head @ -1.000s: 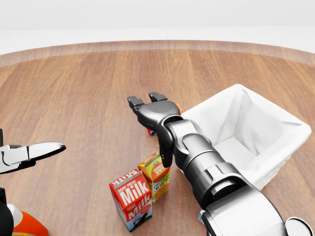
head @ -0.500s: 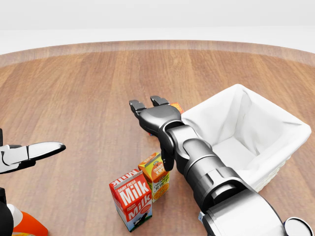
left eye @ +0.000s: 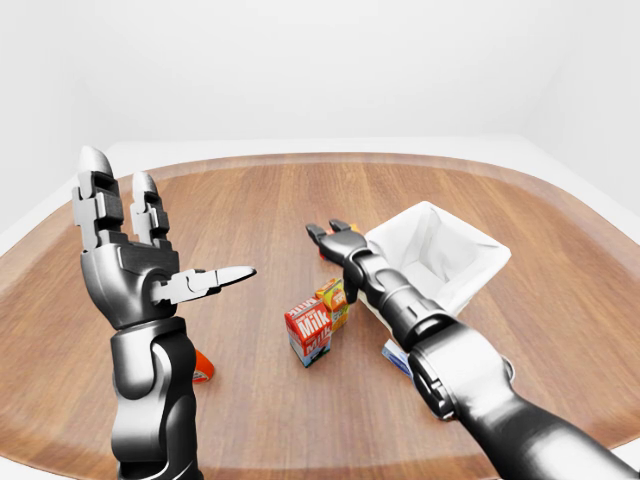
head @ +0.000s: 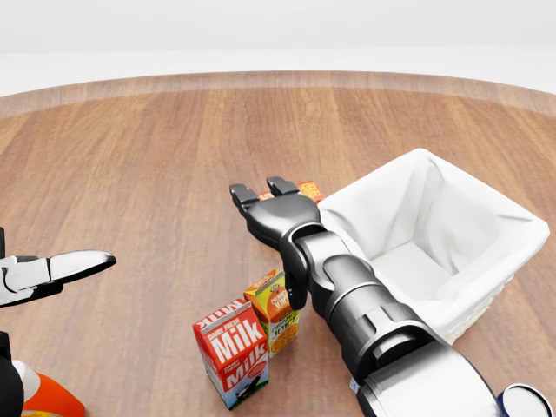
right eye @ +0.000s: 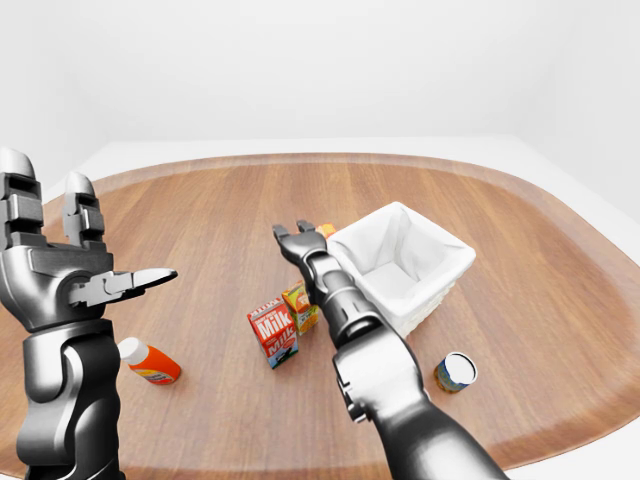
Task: Pick up the orange juice, and put it in the basket.
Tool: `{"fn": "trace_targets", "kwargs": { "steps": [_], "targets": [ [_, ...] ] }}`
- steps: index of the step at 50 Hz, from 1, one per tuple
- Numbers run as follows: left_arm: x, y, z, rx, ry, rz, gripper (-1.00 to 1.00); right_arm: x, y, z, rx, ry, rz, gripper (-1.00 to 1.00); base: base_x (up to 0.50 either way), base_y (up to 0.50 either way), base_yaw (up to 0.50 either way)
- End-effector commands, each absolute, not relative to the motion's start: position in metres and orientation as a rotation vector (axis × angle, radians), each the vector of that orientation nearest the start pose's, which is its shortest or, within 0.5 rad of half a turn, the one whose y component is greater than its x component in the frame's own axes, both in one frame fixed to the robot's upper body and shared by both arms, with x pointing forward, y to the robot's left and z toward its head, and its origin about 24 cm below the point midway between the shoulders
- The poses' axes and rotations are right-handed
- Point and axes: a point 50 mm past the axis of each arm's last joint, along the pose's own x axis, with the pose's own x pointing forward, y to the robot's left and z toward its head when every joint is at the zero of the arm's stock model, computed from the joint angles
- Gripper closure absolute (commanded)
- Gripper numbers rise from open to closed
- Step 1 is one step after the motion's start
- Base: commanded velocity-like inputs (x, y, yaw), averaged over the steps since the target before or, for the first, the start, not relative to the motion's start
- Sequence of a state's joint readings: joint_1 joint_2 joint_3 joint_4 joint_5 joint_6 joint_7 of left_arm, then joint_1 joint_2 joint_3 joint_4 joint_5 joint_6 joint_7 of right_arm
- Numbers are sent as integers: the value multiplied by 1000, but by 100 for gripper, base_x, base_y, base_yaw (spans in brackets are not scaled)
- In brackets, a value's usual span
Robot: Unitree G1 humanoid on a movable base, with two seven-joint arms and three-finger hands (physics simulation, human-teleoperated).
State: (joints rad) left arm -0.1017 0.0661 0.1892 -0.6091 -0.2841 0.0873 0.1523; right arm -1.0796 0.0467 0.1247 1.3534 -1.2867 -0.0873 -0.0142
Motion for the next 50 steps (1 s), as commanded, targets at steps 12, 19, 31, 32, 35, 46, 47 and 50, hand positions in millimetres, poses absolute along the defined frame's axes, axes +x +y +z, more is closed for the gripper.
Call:
{"fn": "trace_targets", "kwargs": {
  "steps": [12, 19, 31, 32, 35, 46, 47, 50],
  "targets": [
    [225, 193, 193, -216, -625, 180, -100, 381, -40, 64, -1507, -18, 532, -100, 0, 0, 0],
    [225, 193, 193, -215, -625, 180, -100, 379, -40, 61, -1499, -12, 535, -100, 0, 0, 0],
    [225, 193, 193, -216, -625, 180, -100, 378, -41, 58, -1494, -19, 522, -100, 0, 0, 0],
    [225, 193, 193, -215, -625, 179, -100, 377, -41, 57, -1495, -21, 520, -100, 0, 0, 0],
    [225, 193, 193, -215, -625, 180, -100, 377, -41, 56, -1492, -24, 515, -100, 0, 0, 0],
    [227, 194, 191, -217, -614, 183, -100, 372, -39, 50, -1472, -40, 495, -100, 0, 0, 0],
    [227, 194, 191, -217, -613, 183, -100, 372, -39, 49, -1470, -41, 492, -100, 0, 0, 0],
    [227, 194, 191, -218, -614, 183, -100, 371, -39, 48, -1470, -43, 492, -100, 0, 0, 0]
  ]
}}
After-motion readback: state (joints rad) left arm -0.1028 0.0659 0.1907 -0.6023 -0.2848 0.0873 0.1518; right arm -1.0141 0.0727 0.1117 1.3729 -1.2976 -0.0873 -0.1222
